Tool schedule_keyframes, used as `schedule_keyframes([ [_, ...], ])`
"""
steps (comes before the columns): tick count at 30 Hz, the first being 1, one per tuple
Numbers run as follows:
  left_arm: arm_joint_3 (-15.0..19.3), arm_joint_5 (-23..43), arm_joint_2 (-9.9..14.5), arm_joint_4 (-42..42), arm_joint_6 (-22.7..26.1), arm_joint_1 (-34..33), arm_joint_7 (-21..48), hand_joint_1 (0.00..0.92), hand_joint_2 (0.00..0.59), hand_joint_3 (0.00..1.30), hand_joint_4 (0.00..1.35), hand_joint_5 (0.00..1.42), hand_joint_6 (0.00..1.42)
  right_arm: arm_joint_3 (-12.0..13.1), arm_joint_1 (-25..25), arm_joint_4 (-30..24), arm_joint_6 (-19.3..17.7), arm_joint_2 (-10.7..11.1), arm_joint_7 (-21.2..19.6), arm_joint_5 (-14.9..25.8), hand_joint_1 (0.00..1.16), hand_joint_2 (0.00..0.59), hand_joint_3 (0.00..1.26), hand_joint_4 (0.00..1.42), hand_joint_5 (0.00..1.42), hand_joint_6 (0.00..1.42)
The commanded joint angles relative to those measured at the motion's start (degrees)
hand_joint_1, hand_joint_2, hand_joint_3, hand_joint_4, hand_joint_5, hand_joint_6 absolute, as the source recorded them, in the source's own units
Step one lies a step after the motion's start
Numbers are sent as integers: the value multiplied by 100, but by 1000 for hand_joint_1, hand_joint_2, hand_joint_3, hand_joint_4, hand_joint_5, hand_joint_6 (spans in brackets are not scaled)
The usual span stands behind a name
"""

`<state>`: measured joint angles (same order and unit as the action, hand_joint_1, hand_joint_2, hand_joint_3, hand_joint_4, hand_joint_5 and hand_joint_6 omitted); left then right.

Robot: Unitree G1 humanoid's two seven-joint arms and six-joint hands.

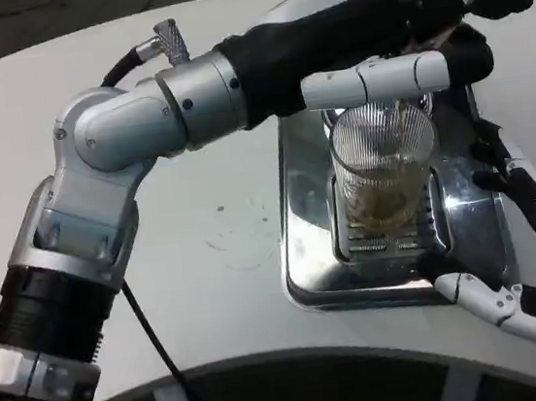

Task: Grasp the cup under the faucet to collect the drink, then remove the cup.

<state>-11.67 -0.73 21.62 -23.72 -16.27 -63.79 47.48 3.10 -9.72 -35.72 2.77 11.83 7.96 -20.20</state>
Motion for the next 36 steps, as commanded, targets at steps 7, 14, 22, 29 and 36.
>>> schedule_keyframes([
  [7,-121,-134,60,54,96,155,126,0,99,142,65,162,157,-243,416,481,-148,-37,-266,-20,613,253,0,63,122,0],
  [14,-121,-130,65,-21,76,111,151,0,102,143,65,162,159,-358,638,768,-201,-46,-431,-46,608,249,0,64,122,0],
  [22,-125,-125,55,-125,27,54,161,0,103,143,65,162,159,-422,1067,1229,-306,-93,-759,-108,603,247,3,64,122,0],
  [29,-121,-123,67,-198,-11,14,178,0,103,143,65,162,159,-445,1322,1703,-592,-74,-877,15,602,247,4,64,122,0],
  [36,-120,-117,76,-222,-32,-28,203,0,103,143,65,162,159,-416,1536,2094,-842,-66,-920,125,603,239,12,64,122,0],
])
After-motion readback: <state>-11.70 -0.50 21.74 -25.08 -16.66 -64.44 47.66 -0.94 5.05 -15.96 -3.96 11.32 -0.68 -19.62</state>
